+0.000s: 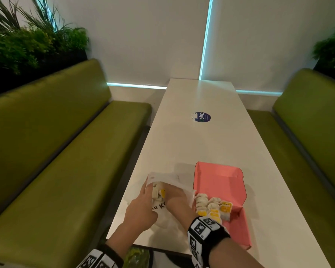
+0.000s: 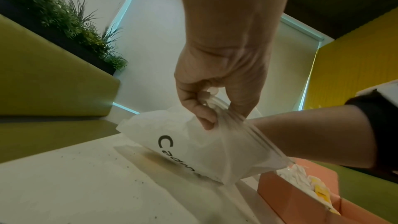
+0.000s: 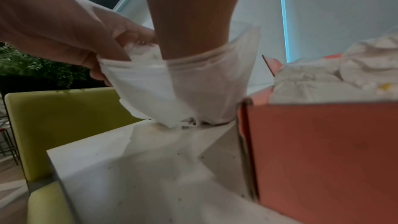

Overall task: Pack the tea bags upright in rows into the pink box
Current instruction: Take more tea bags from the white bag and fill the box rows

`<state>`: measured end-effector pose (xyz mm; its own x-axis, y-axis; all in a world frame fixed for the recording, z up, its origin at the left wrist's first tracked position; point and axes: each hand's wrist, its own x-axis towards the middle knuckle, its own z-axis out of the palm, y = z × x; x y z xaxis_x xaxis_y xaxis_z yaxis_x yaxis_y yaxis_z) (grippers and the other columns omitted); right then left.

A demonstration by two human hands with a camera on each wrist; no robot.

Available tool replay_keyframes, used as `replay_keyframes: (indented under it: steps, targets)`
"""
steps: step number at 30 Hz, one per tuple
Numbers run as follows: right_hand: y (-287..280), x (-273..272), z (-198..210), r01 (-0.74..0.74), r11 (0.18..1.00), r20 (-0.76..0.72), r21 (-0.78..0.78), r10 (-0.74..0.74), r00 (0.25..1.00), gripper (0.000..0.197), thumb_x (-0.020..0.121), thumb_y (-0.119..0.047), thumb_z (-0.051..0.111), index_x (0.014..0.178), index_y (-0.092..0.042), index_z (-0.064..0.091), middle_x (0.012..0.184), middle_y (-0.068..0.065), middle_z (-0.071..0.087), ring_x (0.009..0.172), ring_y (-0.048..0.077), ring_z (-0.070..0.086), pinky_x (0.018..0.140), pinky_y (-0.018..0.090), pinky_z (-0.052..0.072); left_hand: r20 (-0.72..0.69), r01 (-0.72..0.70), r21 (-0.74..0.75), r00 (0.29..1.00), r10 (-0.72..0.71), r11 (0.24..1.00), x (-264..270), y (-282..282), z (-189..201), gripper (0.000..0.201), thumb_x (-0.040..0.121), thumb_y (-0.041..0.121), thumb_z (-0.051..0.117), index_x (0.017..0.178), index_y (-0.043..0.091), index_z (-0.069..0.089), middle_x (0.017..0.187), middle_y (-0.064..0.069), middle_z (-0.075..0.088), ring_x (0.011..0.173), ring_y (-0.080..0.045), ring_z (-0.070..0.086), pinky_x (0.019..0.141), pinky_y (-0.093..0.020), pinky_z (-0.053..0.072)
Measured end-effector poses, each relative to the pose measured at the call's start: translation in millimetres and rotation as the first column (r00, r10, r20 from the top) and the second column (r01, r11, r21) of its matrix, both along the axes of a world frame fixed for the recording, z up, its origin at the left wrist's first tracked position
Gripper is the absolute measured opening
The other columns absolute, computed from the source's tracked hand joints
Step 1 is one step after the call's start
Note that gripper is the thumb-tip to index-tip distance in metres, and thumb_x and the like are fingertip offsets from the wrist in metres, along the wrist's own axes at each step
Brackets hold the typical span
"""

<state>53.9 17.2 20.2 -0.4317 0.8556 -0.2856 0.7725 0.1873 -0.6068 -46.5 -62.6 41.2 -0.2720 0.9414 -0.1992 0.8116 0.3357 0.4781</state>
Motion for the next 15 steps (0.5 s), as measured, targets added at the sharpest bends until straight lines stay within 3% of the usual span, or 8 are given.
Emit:
replay_keyframes:
  steps: [2, 6, 9, 13, 15]
  targets:
    - [0.1, 3.7, 0.3, -0.028, 1.000, -0.028, 0.007, 0.028, 0.999, 0.039, 0.089, -0.002, 0.042, 0.125, -0.012, 0.054, 0.123, 0.013, 0.058, 0.114, 0.030, 0.054, 0.081, 0.026, 0.038, 0.022, -0.014, 0.009, 1.000, 0.014, 1.000, 1.5, 1.0, 0.7, 0.078, 0.079, 0.007, 0.057, 0.141, 0.025, 0.014, 0.154, 0.011, 0.011, 0.071, -0.017, 0.053, 0.043, -0.016, 0.028]
    - [2.5, 2.5, 5.1, -0.063, 0.994, 0.060, 0.088, 0.058, 0.997, 0.033, 0.090, 0.000, 0.038, 0.117, -0.004, 0.056, 0.118, 0.017, 0.058, 0.111, 0.033, 0.054, 0.091, 0.036, 0.044, 0.042, -0.037, 0.026, 0.998, 0.036, 0.999, 2.4, 4.4, -2.7, 0.078, 0.079, 0.009, 0.058, 0.141, 0.024, 0.013, 0.153, 0.010, 0.013, 0.075, -0.018, 0.057, 0.046, -0.018, 0.034]
    - [2.8, 0.0, 5.8, -0.122, 0.975, 0.156, 0.187, 0.094, 0.983, 0.024, 0.087, -0.005, 0.042, 0.103, -0.007, 0.059, 0.104, 0.016, 0.061, 0.098, 0.036, 0.059, 0.085, 0.044, 0.051, 0.025, -0.048, 0.017, 0.999, 0.047, 0.999, 4.5, 5.8, -2.9, 0.081, 0.079, 0.009, 0.057, 0.142, 0.025, 0.009, 0.154, 0.009, 0.010, 0.079, -0.018, 0.059, 0.051, -0.022, 0.041]
    - [-0.7, -0.5, 19.1, -0.140, 0.973, 0.170, 0.184, 0.108, 0.980, 0.023, 0.091, -0.006, 0.047, 0.111, -0.005, 0.059, 0.114, 0.013, 0.060, 0.107, 0.028, 0.057, 0.093, 0.032, 0.043, -0.032, -0.066, -0.012, 0.997, 0.065, 0.998, 10.5, 6.7, -0.9, 0.082, 0.084, 0.010, 0.055, 0.146, 0.022, 0.003, 0.157, 0.007, 0.001, 0.075, -0.014, 0.053, 0.049, -0.018, 0.036]
    - [-2.1, 3.2, 29.7, -0.133, 0.975, 0.105, 0.175, 0.116, 0.988, 0.024, 0.088, -0.006, 0.052, 0.111, -0.005, 0.059, 0.114, 0.012, 0.061, 0.108, 0.026, 0.057, 0.089, 0.029, 0.042, -0.048, -0.068, -0.001, 0.997, 0.068, 0.998, 12.4, 7.1, -1.6, 0.081, 0.084, 0.011, 0.057, 0.145, 0.022, 0.005, 0.157, 0.006, -0.002, 0.073, -0.012, 0.052, 0.048, -0.017, 0.035]
